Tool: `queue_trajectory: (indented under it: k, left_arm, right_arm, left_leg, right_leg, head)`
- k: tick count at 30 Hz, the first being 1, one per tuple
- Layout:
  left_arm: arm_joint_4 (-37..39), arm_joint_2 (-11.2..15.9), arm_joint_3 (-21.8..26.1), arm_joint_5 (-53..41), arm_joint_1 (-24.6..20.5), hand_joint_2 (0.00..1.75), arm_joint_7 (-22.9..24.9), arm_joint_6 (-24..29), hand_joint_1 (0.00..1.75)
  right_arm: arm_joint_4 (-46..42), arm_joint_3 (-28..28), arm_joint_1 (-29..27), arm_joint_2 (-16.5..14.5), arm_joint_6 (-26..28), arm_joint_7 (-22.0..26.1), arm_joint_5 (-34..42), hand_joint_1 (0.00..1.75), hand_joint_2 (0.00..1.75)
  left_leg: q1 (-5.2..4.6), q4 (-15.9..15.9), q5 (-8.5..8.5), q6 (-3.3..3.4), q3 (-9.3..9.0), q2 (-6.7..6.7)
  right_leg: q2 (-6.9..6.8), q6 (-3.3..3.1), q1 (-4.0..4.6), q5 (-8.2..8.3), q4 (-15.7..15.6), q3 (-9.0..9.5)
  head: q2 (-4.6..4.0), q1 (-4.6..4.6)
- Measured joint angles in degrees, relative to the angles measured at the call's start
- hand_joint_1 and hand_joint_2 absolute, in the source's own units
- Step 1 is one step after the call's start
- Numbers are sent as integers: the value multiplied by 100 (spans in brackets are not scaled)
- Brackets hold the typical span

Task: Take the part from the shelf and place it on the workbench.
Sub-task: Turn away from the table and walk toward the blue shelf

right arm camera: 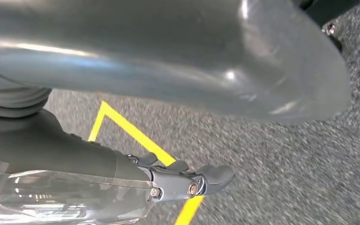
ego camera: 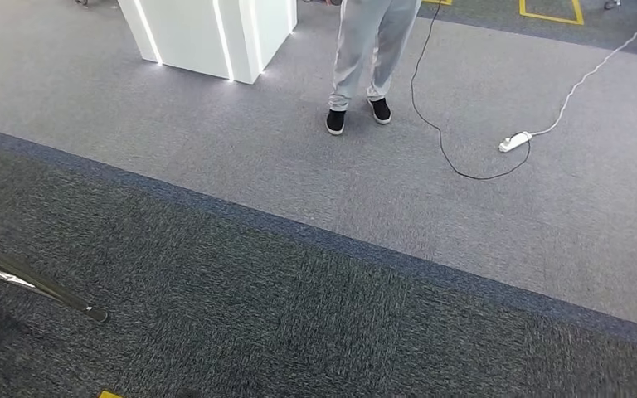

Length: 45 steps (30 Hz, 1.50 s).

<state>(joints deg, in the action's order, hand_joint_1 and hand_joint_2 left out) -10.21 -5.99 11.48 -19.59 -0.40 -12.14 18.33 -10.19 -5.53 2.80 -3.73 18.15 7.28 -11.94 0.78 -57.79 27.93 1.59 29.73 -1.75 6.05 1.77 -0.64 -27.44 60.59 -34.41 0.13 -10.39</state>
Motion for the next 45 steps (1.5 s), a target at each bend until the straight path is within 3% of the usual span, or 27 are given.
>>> queue_trajectory:
  k: [2,4,5,6,7,9,11,13,15,17,19,20,21,22,24,26,28,29,31,33,35,36,38,40,41,44,45]
  left_arm:
    - [0,3,1,-3,12,0,-5,-25,0]
    - [0,7,1,-3,26,0,-4,-34,0]
    - [0,9,2,-4,25,0,-4,-37,0]
    - [0,11,2,-5,19,0,-4,-41,0]
    - [0,11,2,-8,12,0,-3,-51,0]
    - [0,11,2,-22,4,0,4,-87,0]
    - [0,14,1,-58,-7,0,13,-140,0]
    - [-1,17,-1,-89,-35,0,16,-187,0]
    - [-2,22,-4,-95,-53,0,21,-220,0]
    - [-2,31,-5,-95,-47,0,34,-242,0]
    - [-2,35,-5,-95,-24,0,50,-259,0]
    - [-2,37,-5,-95,-13,0,59,-265,0]
    - [-2,38,-5,-96,-9,0,62,-270,0]
    - [-2,39,-5,-98,-9,0,66,-272,0]
    - [-2,48,-5,-102,-10,0,66,-275,0]
    - [-1,55,-5,-104,-17,0,66,-281,0]
    - [-1,59,-5,-102,-41,0,66,-283,0]
    - [-2,62,-5,-98,-52,0,66,-282,0]
    - [-2,68,-3,-95,-57,0,61,-284,0]
    - [-2,71,-3,-94,-36,0,46,-304,0]
    - [-1,74,-3,-81,-15,0,29,-352,0]
    - [-1,76,-2,-73,-15,0,22,-384,0]
    - [-2,76,4,-50,-26,0,23,-449,0]
    - [-2,77,22,-8,-31,0,45,-487,0]
    - [-2,77,33,13,-34,0,62,-497,0]
    - [-2,74,69,31,-65,0,125,-526,0]
    - [-2,74,78,31,-76,0,144,-535,0]
  right_arm:
    - [0,0,8,-3,2,7,11,0,0]
    - [0,0,11,-5,2,9,15,0,0]
    - [0,0,5,-5,2,9,17,0,0]
    - [0,0,-2,-5,2,8,23,0,0]
    - [0,0,-8,-4,2,3,30,0,0]
    - [0,0,-3,-4,3,-22,47,0,0]
    - [-1,1,7,-4,8,-50,62,0,0]
    - [-1,5,0,-4,16,-60,73,0,0]
    - [-2,8,1,-5,21,-60,77,0,0]
    - [-2,9,18,-6,22,-58,77,0,0]
    - [-1,10,24,-2,19,-57,77,0,0]
    - [0,11,21,-1,15,-57,77,0,0]
    - [0,11,16,1,12,-57,77,0,0]
    - [0,12,12,1,9,-57,77,0,0]
    - [-1,13,15,-1,5,-55,77,0,0]
    - [-1,16,22,-1,4,-53,78,0,0]
    - [-1,23,3,0,4,-52,79,0,0]
    - [0,29,-12,5,5,-52,79,0,0]
    - [1,38,-18,12,5,-52,79,0,0]
    - [1,40,0,14,2,-51,79,0,0]
    - [0,43,9,14,-1,-50,79,0,0]
    - [0,44,5,14,-2,-51,79,0,0]
    - [1,45,-3,15,-3,-55,78,0,0]
    - [1,46,7,16,-3,-58,77,0,0]
    - [1,46,15,16,-3,-59,77,0,0]
    - [1,49,12,19,-3,-59,75,0,0]
    - [2,50,10,20,-3,-59,75,0,0]
  left_leg:
    - [-19,35,-16,53,-7,172]
    - [-47,34,-4,68,-5,357]
    - [-57,34,8,69,-11,445]
    - [-62,33,21,65,-23,525]
    - [-65,34,37,54,-43,595]
    - [-81,31,80,11,-86,721]
    - [-102,30,120,-49,-120,839]
    - [-108,33,152,-106,-157,931]
    - [-89,-126,280,-161,-120,718]
    - [-64,-738,619,-199,153,366]
    - [-55,-1482,905,-216,523,249]
    - [-54,-1641,894,-218,619,238]
    - [-53,-1558,756,-215,608,229]
    - [-51,-1270,532,-205,504,194]
    - [-33,-486,134,-179,208,-61]
    - [-26,-99,21,-149,73,-264]
    - [-36,-62,10,-92,60,-185]
    - [-35,-31,-14,-49,45,-109]
    - [-20,38,-64,31,28,51]
    - [-43,51,-70,64,29,218]
    - [-61,45,-54,64,31,397]
    - [-64,41,-41,60,27,478]
    - [-67,33,-8,35,-2,619]
    - [-86,29,33,-16,-45,743]
    - [-91,27,49,-46,-63,802]
    - [-81,22,97,-143,-118,943]
    - [-72,-45,156,-172,-110,857]
  right_leg:
    - [-397,22,19,-343,643,-322]
    - [-542,38,5,-579,1309,-661]
    - [-569,38,-2,-549,1392,-702]
    - [-596,31,-6,-416,1243,-623]
    - [-657,15,-2,-220,894,-436]
    - [-936,-53,44,71,109,-22]
    - [-1074,-126,102,128,-213,132]
    - [-932,-183,102,143,-238,126]
    - [-797,-243,63,176,-286,143]
    - [-657,-290,45,199,-309,148]
    - [-482,-310,49,202,-304,143]
    - [-385,-311,51,202,-299,147]
    - [-289,-309,50,201,-290,154]
    - [-195,-302,47,199,-278,162]
    - [-27,-266,43,185,-232,147]
    - [117,-197,33,188,-200,100]
    - [244,-113,17,217,-209,64]
    - [198,-82,19,201,-185,43]
    - [-112,-34,38,1,115,-106]
    - [-456,1,27,-357,781,-427]
    - [-555,33,0,-507,1268,-658]
    - [-581,40,-9,-431,1232,-631]
    - [-742,22,-5,-84,573,-264]
    - [-1007,-48,45,132,-75,86]
    - [-1074,-86,73,151,-208,147]
    - [-904,-184,90,166,-267,145]
    - [-834,-219,70,183,-296,161]
  head:
    - [0,1]
    - [0,1]
    - [0,1]
    - [0,1]
    - [0,1]
    - [0,1]
    - [0,-1]
    - [0,-1]
    - [0,-1]
    - [0,-2]
    - [0,-2]
    - [0,-2]
    - [0,-2]
    - [0,-2]
    - [0,-2]
    - [-1,-2]
    - [0,-2]
    - [0,-1]
    - [0,4]
    - [0,9]
    - [0,9]
    - [0,9]
    - [0,9]
    - [0,9]
    - [0,8]
    - [0,8]
    - [-1,6]
